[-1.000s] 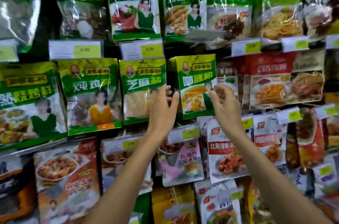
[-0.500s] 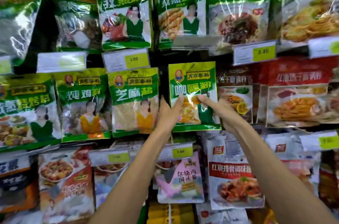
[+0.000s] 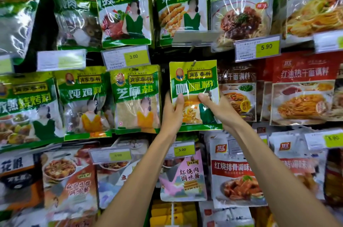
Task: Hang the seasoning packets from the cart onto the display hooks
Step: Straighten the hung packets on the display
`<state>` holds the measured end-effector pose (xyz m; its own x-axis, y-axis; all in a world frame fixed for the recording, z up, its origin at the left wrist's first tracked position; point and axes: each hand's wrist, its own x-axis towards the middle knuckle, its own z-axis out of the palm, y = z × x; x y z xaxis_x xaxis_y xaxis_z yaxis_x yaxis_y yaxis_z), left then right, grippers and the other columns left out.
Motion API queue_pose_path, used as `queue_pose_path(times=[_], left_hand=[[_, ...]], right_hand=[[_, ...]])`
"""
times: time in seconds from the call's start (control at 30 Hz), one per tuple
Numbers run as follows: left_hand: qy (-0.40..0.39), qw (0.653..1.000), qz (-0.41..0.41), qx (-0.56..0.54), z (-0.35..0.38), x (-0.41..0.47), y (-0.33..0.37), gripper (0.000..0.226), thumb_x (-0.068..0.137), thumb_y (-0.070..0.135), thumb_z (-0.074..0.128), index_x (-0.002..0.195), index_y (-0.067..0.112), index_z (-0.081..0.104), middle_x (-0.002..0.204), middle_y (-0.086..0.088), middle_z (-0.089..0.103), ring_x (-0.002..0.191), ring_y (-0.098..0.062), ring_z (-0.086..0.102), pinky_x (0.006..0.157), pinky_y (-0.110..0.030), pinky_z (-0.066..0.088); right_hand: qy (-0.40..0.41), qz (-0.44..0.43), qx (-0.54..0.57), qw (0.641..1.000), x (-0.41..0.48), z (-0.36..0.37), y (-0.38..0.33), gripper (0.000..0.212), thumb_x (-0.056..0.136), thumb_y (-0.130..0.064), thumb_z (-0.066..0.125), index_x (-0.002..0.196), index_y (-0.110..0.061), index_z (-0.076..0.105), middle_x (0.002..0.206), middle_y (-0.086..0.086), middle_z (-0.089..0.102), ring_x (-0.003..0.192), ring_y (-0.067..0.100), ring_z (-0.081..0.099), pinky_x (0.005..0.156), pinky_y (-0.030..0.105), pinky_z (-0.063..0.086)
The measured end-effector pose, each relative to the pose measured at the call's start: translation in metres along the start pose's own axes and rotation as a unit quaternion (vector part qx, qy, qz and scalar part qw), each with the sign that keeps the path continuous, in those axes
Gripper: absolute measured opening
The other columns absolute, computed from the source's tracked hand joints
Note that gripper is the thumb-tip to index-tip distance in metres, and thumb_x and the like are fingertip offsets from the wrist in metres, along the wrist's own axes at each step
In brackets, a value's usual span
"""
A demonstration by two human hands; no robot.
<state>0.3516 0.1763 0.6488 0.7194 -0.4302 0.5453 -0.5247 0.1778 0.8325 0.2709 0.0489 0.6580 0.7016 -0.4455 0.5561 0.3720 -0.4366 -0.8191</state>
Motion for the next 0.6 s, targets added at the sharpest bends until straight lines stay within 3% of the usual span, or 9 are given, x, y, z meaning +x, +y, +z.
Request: queue_pose_path(times=[0.17, 0.3, 0.43, 0.47, 0.53, 0.6], left_hand=[[-0.001, 1.000, 0.019, -0.006, -0.003, -0.007, 0.001, 0.067, 0.097, 0.048, 0.037, 0.152, 0.022, 0.010, 0.157, 0.001, 0.023, 0.142, -0.014, 0.025, 0.102, -0.022, 0.025], [-0.009, 0.999, 0.029, -0.011, -0.004, -0.010, 0.002, 0.065, 0.097, 0.048, 0.037, 0.152, 0.024, 0.012, 0.157, 0.003, 0.022, 0.140, -0.011, 0.025, 0.101, -0.021, 0.027], [0.002, 0.999, 0.033, 0.019, -0.004, -0.010, 0.004, 0.066, 0.097, 0.047, 0.038, 0.152, 0.020, 0.014, 0.155, 0.004, 0.027, 0.121, 0.004, 0.025, 0.095, -0.010, 0.024], [0.003, 0.999, 0.035, 0.030, -0.004, -0.012, 0.003, 0.066, 0.097, 0.047, 0.039, 0.152, 0.019, 0.014, 0.152, 0.007, 0.030, 0.117, 0.005, 0.026, 0.092, -0.004, 0.023], [0.001, 0.998, 0.050, 0.044, -0.006, -0.016, 0.003, 0.064, 0.097, 0.044, 0.042, 0.151, 0.018, 0.017, 0.134, 0.016, 0.037, 0.112, 0.009, 0.028, 0.081, 0.010, 0.023], [0.000, 0.995, 0.067, 0.070, -0.009, -0.022, 0.006, 0.063, 0.098, 0.041, 0.045, 0.150, 0.017, 0.020, 0.128, 0.018, 0.036, 0.111, 0.013, 0.031, 0.077, 0.013, 0.020]], right_hand=[[0.010, -0.016, 0.007, 1.000, -0.009, 0.001, -0.004, 0.061, 0.076, -0.050, 0.063, 0.128, -0.023, 0.048, 0.120, -0.005, 0.063, 0.110, 0.005, 0.060, 0.090, 0.022, 0.049], [0.012, -0.018, 0.006, 1.000, -0.013, 0.000, -0.004, 0.041, 0.084, -0.043, 0.064, 0.120, -0.029, 0.051, 0.114, -0.008, 0.065, 0.102, -0.001, 0.063, 0.081, 0.016, 0.051], [0.028, -0.012, -0.005, 1.000, -0.014, 0.000, -0.008, 0.050, 0.085, -0.047, 0.062, 0.129, -0.028, 0.046, 0.120, -0.011, 0.059, 0.106, -0.004, 0.056, 0.077, 0.008, 0.048], [0.028, -0.008, -0.004, 1.000, -0.016, -0.001, -0.007, 0.057, 0.082, -0.051, 0.062, 0.131, -0.028, 0.045, 0.122, -0.010, 0.059, 0.109, 0.000, 0.057, 0.083, 0.012, 0.050], [0.023, 0.011, 0.000, 1.000, -0.020, -0.005, -0.007, 0.076, 0.074, -0.057, 0.066, 0.138, -0.026, 0.041, 0.132, -0.003, 0.057, 0.120, 0.015, 0.056, 0.101, 0.036, 0.049], [0.024, 0.025, -0.012, 0.999, -0.027, -0.008, -0.009, 0.086, 0.069, -0.059, 0.069, 0.143, -0.027, 0.036, 0.141, -0.005, 0.049, 0.127, 0.017, 0.050, 0.106, 0.043, 0.043]])
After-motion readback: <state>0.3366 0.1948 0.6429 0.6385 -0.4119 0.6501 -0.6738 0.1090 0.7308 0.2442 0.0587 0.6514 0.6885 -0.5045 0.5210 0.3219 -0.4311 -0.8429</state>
